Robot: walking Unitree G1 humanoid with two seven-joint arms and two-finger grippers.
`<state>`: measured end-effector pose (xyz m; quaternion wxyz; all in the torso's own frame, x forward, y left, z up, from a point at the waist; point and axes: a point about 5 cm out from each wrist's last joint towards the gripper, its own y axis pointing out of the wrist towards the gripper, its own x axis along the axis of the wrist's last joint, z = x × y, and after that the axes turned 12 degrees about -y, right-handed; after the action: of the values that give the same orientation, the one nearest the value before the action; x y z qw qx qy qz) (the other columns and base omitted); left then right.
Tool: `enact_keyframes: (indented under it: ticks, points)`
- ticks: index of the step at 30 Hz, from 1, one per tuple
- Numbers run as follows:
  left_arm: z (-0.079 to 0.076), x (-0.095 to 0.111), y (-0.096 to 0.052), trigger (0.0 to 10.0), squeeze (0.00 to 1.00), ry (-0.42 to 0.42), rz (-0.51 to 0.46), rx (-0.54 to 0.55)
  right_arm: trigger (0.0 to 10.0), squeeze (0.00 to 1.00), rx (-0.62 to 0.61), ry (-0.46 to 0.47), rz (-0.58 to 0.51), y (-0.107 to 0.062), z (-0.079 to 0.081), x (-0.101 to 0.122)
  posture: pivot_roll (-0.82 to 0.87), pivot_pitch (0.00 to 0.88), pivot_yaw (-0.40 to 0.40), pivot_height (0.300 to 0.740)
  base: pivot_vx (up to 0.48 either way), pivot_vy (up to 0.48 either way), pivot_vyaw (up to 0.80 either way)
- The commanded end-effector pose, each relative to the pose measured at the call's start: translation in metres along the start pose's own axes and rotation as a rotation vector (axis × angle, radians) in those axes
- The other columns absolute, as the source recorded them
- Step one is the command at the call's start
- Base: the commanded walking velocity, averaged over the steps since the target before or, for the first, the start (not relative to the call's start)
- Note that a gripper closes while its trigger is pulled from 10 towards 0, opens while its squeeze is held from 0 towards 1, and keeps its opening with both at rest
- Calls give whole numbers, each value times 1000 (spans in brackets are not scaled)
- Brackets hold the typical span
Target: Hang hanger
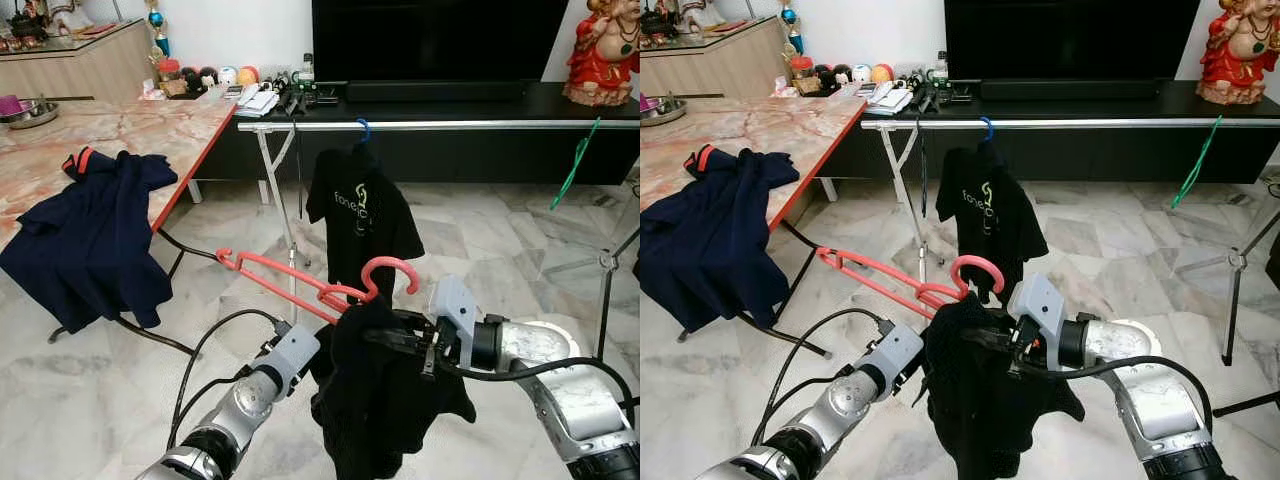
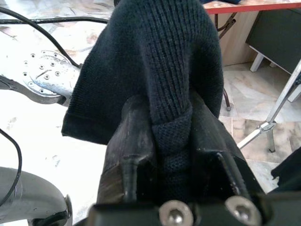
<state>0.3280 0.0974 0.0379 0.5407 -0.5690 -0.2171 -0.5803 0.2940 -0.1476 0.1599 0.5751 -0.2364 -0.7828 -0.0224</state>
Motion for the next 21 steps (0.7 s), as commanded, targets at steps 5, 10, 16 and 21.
enact_keyframes:
  ticks: [5,10,16,21]
  points:
    - [-1,-3,0,0,0,-5,22,-7,0,0,8,-35,-24,0,1,8,-89,38,26,740,0,0,0]
    - [-5,-3,0,0,0,-13,21,-31,0,0,5,-37,-7,1,0,6,-89,33,27,740,0,0,0]
    - [-4,-3,0,0,0,-77,19,-18,0,0,3,-35,-6,2,0,4,-90,26,28,740,0,0,0]
    - [-4,-5,-1,0,0,-130,30,-19,0,0,0,-38,15,1,0,1,-91,17,31,740,0,0,0]
